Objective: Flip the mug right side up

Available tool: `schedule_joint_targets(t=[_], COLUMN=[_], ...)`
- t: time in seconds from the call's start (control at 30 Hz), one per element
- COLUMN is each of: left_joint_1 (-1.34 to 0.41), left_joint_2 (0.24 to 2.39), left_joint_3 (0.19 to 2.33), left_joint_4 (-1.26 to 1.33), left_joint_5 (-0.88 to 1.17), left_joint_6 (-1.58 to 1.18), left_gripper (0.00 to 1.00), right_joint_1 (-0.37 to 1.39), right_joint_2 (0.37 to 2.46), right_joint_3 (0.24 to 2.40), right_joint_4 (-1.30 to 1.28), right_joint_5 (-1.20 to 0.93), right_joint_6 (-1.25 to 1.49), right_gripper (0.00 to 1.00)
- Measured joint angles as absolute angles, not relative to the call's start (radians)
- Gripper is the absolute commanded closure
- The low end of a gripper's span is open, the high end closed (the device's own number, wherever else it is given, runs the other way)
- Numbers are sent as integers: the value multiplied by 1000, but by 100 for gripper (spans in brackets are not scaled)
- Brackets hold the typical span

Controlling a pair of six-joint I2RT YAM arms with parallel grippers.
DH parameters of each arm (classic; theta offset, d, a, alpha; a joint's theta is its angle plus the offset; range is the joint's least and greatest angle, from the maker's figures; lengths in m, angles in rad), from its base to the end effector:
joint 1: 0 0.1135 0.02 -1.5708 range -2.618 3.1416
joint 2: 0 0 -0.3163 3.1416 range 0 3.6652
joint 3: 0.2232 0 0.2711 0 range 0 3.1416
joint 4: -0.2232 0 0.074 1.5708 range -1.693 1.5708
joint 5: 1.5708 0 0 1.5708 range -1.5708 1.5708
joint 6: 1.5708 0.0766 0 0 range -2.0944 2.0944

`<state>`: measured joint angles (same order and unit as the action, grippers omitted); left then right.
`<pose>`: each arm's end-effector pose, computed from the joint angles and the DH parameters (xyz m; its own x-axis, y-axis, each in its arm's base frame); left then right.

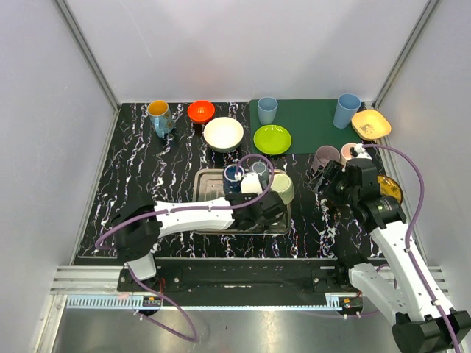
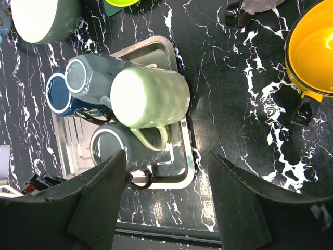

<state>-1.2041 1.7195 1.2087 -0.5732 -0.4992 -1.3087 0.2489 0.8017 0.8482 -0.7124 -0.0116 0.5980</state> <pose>0.1751 -0.3536 0.2246 -0.7962 -0.2922 -0.5299 -0.1145 0.9326 -0.3422 0.1740 0.0451 0.3200 -0.6385 0.4186 -0.6459 0.1262 0.8848 0.4486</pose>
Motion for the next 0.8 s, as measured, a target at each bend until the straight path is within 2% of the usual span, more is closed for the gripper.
schedule_joint_targets(t=[0.23, 0.27, 0.33, 0.43, 0.47, 0.53, 0.67, 0.8], left_joint_1=[-1192, -1189, -1184, -1177, -1173, -1166, -1153, -1148], left_joint_2=[1720, 1724, 1730, 1731, 1730, 1730, 1731, 1732], left_joint_3=[1210, 1210, 1209, 1206, 1204, 1202, 1188, 1188], left_joint_4=[-583, -585, -587, -576, -573, -573, -576, -574], left_joint_5=[-491, -488, -481, -480, -479, -476, -463, -448], left_joint_6=[-1315, -1314, -1314, -1306, -1306, -1296, -1286, -1276], left_gripper=[69, 76, 82, 71, 62, 57, 56, 71], right_joint_1=[249, 249, 249, 249, 249, 249, 249, 249], right_joint_2=[794, 795, 795, 796, 797, 800, 804, 804], right_joint_3=[846, 846, 842, 833, 831, 829, 830, 830], right_joint_4=[-705, -704, -700, -699, -699, -699, -699, -698], right_joint_5=[-22, -22, -27, -35, -39, -44, -46, -46], right_joint_6=[595, 595, 595, 596, 596, 596, 596, 596], right_gripper=[31, 31, 31, 31, 31, 31, 31, 31])
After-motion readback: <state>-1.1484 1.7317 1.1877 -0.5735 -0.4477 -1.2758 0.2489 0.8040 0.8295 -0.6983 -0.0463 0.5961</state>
